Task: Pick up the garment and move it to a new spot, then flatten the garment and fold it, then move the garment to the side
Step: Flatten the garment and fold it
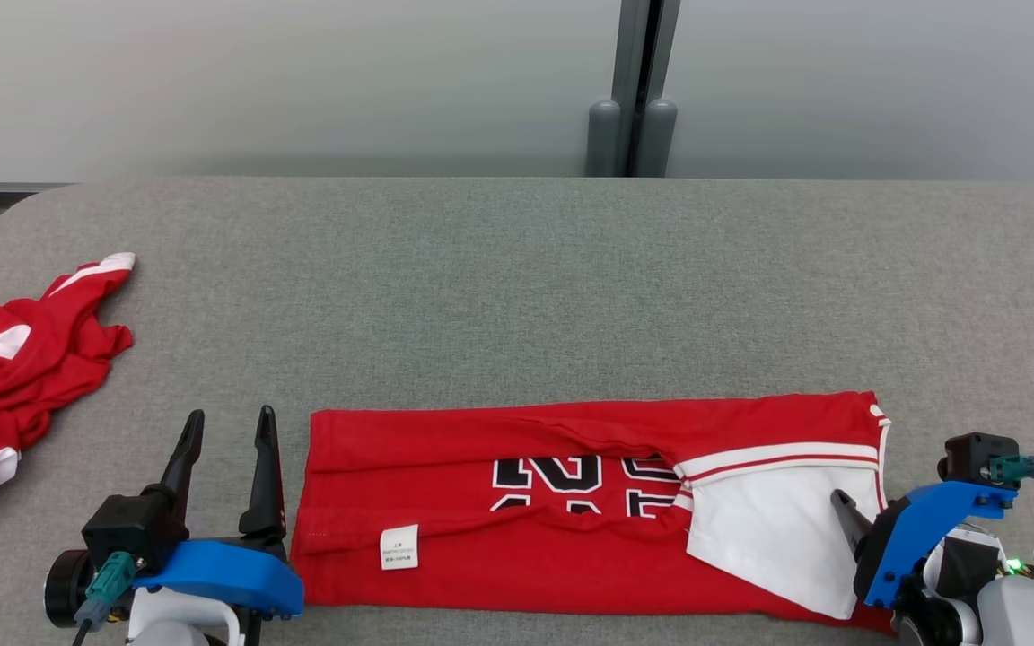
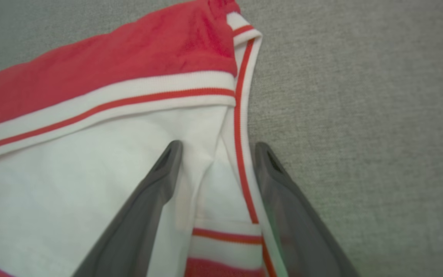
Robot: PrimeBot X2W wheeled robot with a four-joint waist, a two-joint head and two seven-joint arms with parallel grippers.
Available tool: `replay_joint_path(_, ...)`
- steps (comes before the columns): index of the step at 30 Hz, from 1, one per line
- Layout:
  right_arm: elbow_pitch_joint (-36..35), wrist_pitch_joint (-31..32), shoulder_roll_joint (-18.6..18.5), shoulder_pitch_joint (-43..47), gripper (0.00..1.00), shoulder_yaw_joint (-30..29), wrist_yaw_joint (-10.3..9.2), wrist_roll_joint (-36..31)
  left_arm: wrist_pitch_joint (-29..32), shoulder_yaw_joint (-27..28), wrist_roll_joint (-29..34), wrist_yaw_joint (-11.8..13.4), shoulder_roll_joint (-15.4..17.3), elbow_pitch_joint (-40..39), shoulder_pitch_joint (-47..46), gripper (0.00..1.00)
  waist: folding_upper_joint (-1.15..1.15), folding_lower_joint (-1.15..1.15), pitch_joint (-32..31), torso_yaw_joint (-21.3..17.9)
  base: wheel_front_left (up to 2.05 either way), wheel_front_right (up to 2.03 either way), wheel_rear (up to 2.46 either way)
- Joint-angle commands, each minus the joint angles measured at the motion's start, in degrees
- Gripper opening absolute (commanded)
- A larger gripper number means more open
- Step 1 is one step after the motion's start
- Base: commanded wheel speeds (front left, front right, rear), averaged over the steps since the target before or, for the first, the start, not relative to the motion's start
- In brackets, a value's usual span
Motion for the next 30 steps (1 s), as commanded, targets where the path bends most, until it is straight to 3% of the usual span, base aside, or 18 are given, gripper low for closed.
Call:
replay_joint_path(1, 1.20, 0.29, 0.01, -0.33, 1.00, 0.19, 0.01, 0.39, -0.26, 0.26, 0.14, -0.28, -0.02, 0.03, -0.86, 1.00, 0.00, 0.00, 0.06, 0.16, 0.00, 0.00, 0.00)
replay_joint_path(4, 3.60, 0.85, 0.22, -0.57, 1.00, 1.21, 0.02, 0.64, -0.26, 0.39, 0.08, -0.28, -0.20, 0.19, -0.86, 1.00, 0.00, 0.00, 0.09, 0.36, 0.00, 0.00, 0.00)
replay_joint_path(5, 4.28, 1.15, 0.34, -0.60, 0.88, 1.90, 0.04, 0.62, -0.26, 0.47, 0.02, -0.33, -0.20, 0.27, -0.74, 1.00, 0.00, 0.00, 0.05, 0.38, 0.00, 0.00, 0.00)
replay_joint_path(6, 4.80, 1.34, 0.52, -0.69, 0.58, 2.53, 0.09, 1.02, -0.26, 0.52, -0.03, -0.41, -0.18, 0.34, -0.63, 1.00, 0.00, 0.00, 0.01, 0.37, 0.00, 0.00, 0.00)
replay_joint_path(7, 5.03, 1.25, 0.64, -0.81, 0.00, 3.36, 0.10, 1.72, -0.26, 0.55, -0.06, -0.47, -0.20, 0.40, -0.55, 1.00, 0.00, 0.00, -0.06, 0.36, 0.00, 0.00, 0.00)
replay_joint_path(12, 3.10, -0.51, 0.21, -1.00, 0.00, 4.16, 0.08, 4.21, -0.26, 0.39, -0.14, -0.80, -0.17, 0.65, -0.02, 1.00, 0.00, 0.00, -0.60, 0.04, 0.00, 0.00, 0.00)
replay_joint_path(18, -3.69, -1.36, -1.47, 1.22, 0.00, -2.70, 0.00, 1.70, -0.26, 0.61, -0.05, -0.49, 0.06, 0.36, 0.71, 1.00, 0.00, 0.00, -1.45, -0.48, 0.00, 0.00, 0.00)
replay_joint_path(30, -22.58, 3.67, -4.22, 7.60, 0.00, -14.45, 0.01, -6.35, -0.26, 0.83, -0.16, -0.67, -0.12, -0.15, 1.46, 1.00, 0.00, 0.00, -2.03, -1.68, 0.00, 0.00, 0.00)
